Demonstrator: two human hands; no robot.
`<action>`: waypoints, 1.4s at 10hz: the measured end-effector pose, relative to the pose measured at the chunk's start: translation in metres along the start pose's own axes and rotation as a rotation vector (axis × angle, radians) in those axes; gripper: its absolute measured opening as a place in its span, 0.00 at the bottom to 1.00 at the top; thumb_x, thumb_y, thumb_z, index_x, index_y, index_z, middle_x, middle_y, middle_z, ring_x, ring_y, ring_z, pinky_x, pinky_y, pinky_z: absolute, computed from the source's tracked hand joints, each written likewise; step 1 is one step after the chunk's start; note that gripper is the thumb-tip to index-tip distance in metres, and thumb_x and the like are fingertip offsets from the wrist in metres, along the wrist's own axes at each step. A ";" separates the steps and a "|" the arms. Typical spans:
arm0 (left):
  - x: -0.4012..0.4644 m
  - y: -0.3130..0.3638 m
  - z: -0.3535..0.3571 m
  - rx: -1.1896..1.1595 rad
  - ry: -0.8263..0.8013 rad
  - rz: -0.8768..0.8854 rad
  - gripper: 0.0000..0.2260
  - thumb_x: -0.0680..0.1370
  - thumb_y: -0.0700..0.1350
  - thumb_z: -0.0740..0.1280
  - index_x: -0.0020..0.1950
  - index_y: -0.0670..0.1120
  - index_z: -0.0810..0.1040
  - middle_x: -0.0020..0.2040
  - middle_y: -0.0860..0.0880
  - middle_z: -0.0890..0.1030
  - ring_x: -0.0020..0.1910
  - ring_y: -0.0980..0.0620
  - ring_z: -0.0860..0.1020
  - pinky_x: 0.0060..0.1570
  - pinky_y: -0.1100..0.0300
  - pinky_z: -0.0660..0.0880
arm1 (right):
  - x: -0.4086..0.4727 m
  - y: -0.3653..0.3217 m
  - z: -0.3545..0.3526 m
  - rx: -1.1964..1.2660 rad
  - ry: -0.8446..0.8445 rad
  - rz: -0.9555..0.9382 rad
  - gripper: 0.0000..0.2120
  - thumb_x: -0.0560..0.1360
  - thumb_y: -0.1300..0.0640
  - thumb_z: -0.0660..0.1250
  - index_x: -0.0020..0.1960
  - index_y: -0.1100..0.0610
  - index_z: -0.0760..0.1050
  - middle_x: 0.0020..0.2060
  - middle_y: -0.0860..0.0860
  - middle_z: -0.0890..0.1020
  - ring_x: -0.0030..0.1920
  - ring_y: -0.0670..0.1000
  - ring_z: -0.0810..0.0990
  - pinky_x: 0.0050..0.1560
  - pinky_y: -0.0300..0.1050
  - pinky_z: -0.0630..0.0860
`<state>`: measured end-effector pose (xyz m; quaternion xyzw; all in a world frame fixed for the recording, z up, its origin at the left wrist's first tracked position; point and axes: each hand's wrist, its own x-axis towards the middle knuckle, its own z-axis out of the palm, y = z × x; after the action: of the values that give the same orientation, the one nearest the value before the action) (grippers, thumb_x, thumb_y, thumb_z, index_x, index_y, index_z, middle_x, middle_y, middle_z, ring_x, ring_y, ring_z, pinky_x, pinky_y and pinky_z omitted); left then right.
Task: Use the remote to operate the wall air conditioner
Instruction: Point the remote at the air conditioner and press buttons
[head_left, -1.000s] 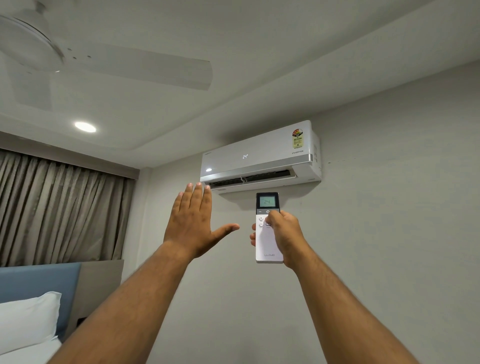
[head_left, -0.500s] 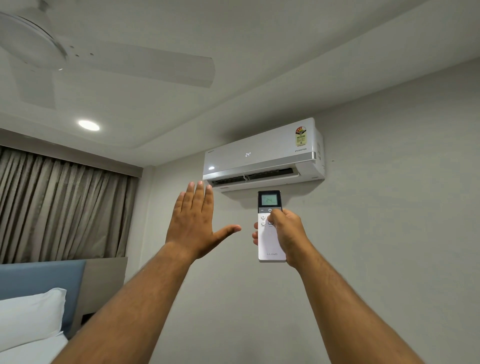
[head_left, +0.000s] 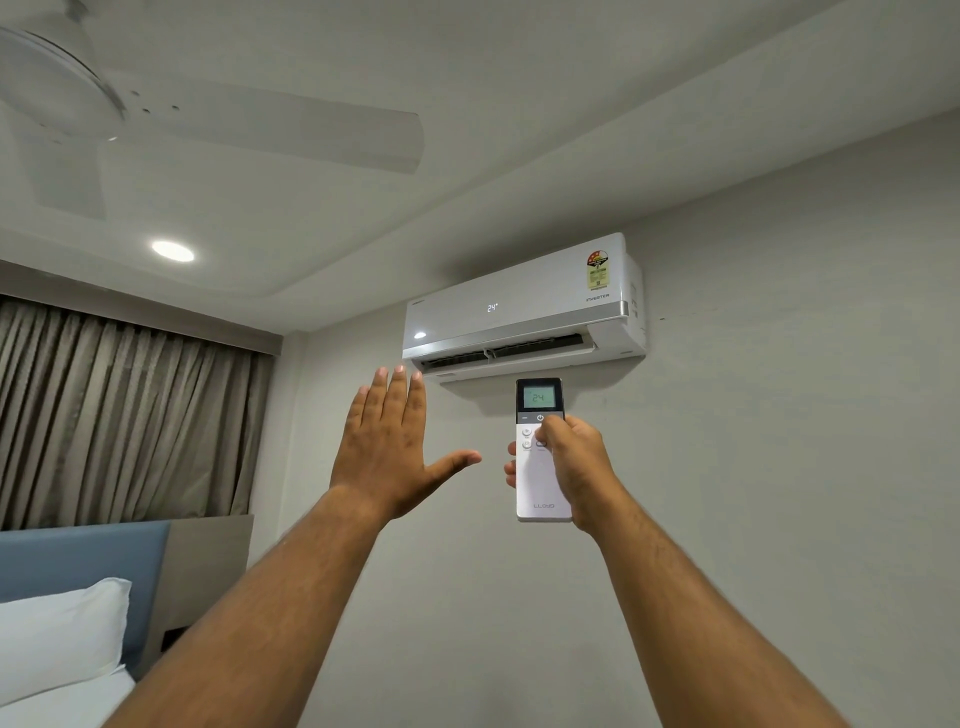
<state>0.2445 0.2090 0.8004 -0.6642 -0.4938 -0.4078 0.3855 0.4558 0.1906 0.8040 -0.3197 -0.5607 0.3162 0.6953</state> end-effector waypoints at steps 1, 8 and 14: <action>0.000 -0.001 0.001 0.001 -0.018 -0.009 0.51 0.64 0.79 0.34 0.75 0.43 0.36 0.79 0.42 0.42 0.77 0.44 0.39 0.72 0.49 0.37 | 0.000 -0.002 -0.003 0.007 0.005 0.001 0.09 0.76 0.61 0.60 0.54 0.59 0.75 0.43 0.64 0.85 0.33 0.59 0.85 0.32 0.49 0.82; -0.003 -0.005 -0.007 0.014 -0.040 -0.022 0.52 0.65 0.78 0.35 0.76 0.42 0.39 0.79 0.42 0.44 0.77 0.43 0.40 0.74 0.48 0.39 | -0.006 -0.005 -0.002 0.003 0.004 0.005 0.08 0.76 0.62 0.60 0.52 0.59 0.75 0.41 0.63 0.84 0.31 0.58 0.85 0.31 0.49 0.83; -0.008 -0.016 -0.006 0.050 -0.068 -0.042 0.52 0.64 0.79 0.34 0.76 0.43 0.38 0.79 0.42 0.43 0.77 0.43 0.40 0.74 0.48 0.40 | -0.013 -0.006 0.003 0.006 -0.018 0.009 0.09 0.75 0.63 0.59 0.52 0.60 0.75 0.41 0.64 0.84 0.31 0.58 0.85 0.31 0.48 0.82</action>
<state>0.2269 0.2046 0.7973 -0.6573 -0.5305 -0.3806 0.3763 0.4507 0.1768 0.8019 -0.3173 -0.5647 0.3239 0.6896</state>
